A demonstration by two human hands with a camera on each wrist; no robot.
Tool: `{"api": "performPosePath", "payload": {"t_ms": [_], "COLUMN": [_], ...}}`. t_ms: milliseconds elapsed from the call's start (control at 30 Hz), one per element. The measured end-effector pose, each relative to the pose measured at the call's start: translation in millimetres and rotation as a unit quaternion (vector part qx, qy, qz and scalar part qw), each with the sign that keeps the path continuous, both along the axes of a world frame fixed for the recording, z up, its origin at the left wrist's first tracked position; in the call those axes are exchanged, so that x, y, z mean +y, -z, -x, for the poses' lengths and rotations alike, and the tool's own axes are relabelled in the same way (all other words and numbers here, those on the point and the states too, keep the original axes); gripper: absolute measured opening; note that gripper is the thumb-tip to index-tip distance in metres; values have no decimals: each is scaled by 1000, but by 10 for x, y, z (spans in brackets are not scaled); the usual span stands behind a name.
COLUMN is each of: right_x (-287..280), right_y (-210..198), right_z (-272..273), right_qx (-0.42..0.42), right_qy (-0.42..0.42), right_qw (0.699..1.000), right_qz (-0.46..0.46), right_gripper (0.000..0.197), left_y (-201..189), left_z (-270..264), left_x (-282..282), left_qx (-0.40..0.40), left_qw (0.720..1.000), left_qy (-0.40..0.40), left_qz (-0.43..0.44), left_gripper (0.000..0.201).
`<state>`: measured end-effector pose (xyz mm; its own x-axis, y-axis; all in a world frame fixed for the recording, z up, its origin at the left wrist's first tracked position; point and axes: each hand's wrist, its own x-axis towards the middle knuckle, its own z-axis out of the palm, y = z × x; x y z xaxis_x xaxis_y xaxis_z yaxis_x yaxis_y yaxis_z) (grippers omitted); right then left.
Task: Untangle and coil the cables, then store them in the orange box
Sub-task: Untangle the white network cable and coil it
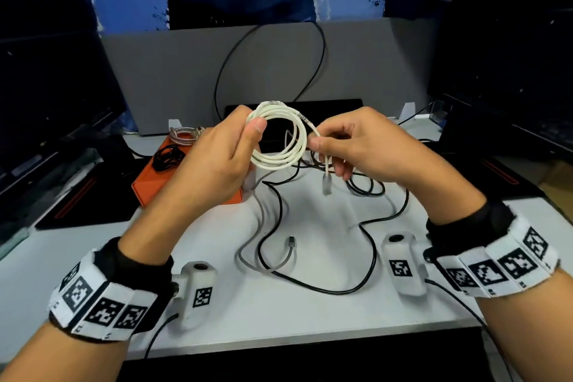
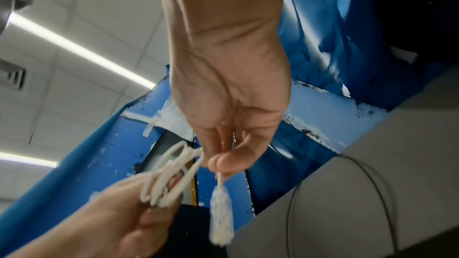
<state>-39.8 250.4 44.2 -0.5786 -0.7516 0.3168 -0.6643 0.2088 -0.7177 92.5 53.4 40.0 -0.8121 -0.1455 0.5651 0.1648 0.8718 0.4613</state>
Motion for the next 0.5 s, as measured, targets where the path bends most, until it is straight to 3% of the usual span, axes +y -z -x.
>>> {"api": "performPosePath", "payload": {"t_ms": [67, 133, 267, 400, 500], "right_x": [-72, -162, -307, -371, -443], "right_y": [59, 111, 169, 212, 268], "right_z": [34, 19, -58, -184, -313], "right_qx": [-12, -101, -292, -473, -508], "right_qy": [50, 54, 13, -49, -72], "right_qw": [996, 978, 906, 830, 822], "right_qz": [67, 174, 308, 291, 248], "right_gripper": [18, 17, 16, 18, 23], "left_y": [14, 38, 90, 124, 130], "left_z": [6, 22, 55, 68, 64], "left_x": [28, 52, 89, 112, 123], "left_qx": [21, 36, 31, 55, 78], "left_qw": [1000, 999, 998, 998, 997], "left_qy": [16, 31, 42, 16, -6], "left_qz": [-10, -20, -19, -6, 13], "left_gripper": [32, 32, 34, 27, 22]}}
